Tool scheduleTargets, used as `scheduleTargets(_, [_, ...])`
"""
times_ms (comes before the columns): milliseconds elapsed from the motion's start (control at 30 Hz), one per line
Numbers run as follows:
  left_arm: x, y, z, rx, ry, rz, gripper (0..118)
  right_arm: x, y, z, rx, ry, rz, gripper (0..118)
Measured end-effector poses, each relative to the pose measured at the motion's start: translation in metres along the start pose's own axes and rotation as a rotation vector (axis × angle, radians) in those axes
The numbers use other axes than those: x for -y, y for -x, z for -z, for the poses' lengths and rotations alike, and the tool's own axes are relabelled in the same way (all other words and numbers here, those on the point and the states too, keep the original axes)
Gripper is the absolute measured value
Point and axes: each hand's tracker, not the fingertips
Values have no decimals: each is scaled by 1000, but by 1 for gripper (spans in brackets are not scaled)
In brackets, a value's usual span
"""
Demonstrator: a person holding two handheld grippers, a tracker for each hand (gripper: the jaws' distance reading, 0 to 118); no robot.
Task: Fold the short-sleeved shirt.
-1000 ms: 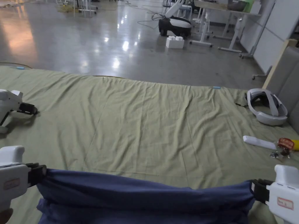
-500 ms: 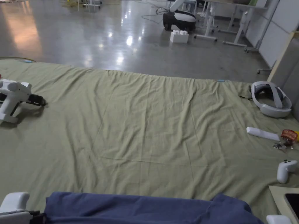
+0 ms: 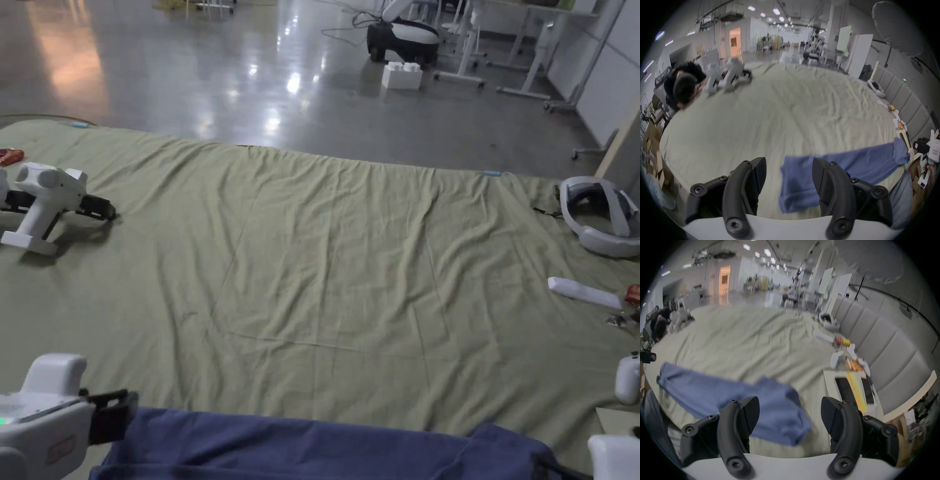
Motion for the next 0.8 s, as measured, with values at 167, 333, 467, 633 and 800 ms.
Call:
scheduleTargets(167, [-31, -45, -11, -15, -242, 30, 69, -34, 38, -15, -32, -269, 103, 86])
scheduleTargets(333, [-46, -91, -31, -35, -470, 42, 68, -61, 75, -21, -34, -535, 155, 86])
scheduleTargets(467, [-53, -105, -36, -61, -572, 25, 64, -82, 98, -21, 13, -540, 130, 86])
scheduleTargets(633, [-57, -108, -33, -79, -600, 27, 23, -92, 102, -22, -79, -575, 226, 69])
scheduleTargets(800, [-53, -103, -33, -88, -638, 8, 4, -97, 112, -27, -74, -647, 169, 12])
